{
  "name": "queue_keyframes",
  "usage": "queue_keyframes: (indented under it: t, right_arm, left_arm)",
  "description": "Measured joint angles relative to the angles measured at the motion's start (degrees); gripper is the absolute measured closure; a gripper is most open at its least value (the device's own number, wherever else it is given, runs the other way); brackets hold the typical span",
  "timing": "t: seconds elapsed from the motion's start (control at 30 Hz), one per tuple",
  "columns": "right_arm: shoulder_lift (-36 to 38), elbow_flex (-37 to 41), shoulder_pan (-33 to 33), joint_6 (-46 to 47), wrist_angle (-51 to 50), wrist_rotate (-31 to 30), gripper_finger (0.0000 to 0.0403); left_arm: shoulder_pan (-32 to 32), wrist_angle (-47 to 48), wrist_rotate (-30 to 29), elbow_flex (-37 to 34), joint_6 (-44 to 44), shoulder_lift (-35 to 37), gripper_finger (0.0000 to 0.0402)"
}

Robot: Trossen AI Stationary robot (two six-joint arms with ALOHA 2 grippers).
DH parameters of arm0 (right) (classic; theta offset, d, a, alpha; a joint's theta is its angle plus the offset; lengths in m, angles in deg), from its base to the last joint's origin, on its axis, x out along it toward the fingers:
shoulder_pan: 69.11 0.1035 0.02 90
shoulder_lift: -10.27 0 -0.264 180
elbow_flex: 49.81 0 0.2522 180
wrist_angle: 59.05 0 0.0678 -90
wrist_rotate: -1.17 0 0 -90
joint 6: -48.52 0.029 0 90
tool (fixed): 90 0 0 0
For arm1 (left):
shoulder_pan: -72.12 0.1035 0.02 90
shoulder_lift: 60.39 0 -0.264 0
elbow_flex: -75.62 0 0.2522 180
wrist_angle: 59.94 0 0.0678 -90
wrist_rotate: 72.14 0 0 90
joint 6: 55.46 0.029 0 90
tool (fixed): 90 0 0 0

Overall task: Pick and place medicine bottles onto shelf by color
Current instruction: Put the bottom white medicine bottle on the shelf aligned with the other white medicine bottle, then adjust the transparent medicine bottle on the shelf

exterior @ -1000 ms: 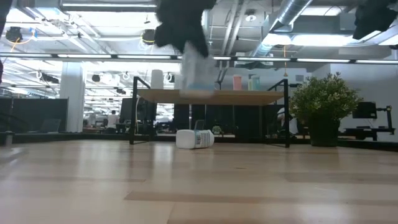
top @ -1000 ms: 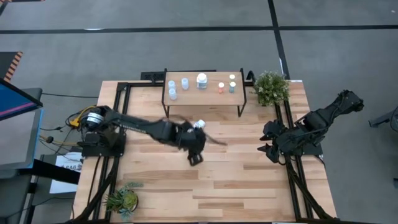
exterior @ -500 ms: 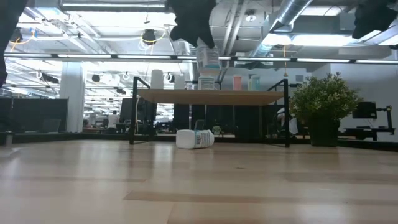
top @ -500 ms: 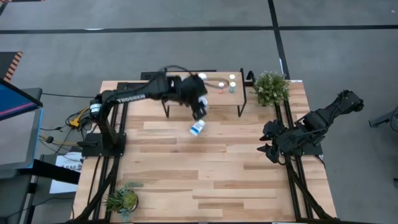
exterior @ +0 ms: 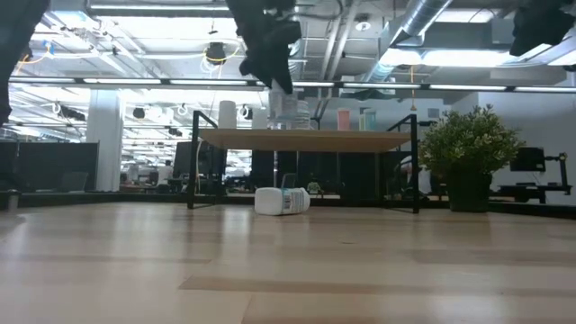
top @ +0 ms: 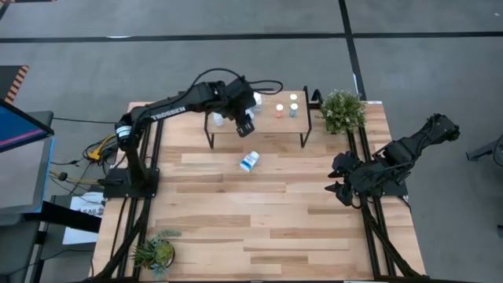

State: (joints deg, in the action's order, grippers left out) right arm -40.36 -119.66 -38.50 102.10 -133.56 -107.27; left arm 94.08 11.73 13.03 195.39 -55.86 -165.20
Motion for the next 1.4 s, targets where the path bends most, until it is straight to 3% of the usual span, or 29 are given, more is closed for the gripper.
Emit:
queue_keyframes:
  t: [0.23,0.53,0.83,1.0,1.23,1.4]
  right_arm:
    - [0.0,-0.02,0.0,0.38,0.02,0.02,0.0138]
    - [0.02,-0.02,0.0,0.39,-0.07,0.02,0.0138]
    - [0.02,-0.02,0.0,0.42,-0.04,0.13,0.0138]
    - [0.02,-0.02,0.0,0.42,-0.04,0.24,0.0138]
    - [0.02,-0.02,0.0,0.42,-0.04,0.28,0.0138]
    - [0.02,-0.02,0.0,0.48,-0.04,0.31,0.0138]
  left_arm:
    - [-0.16,-2.38,-1.46,0.08,-0.52,-2.54,0.0259]
    - [-0.12,-3.22,0.78,0.19,0.73,-2.98,0.0253]
    - [0.78,-5.68,1.08,0.1,0.61,-3.2,0.0182]
    - [0.74,-6.07,-1.42,0.32,0.64,-3.2,0.0162]
    - [0.23,-5.94,-1.65,5.13,0.64,-3.2,0.0159]
    - [-1.57,1.36,-1.67,11.63,-1.01,-3.13,0.0159]
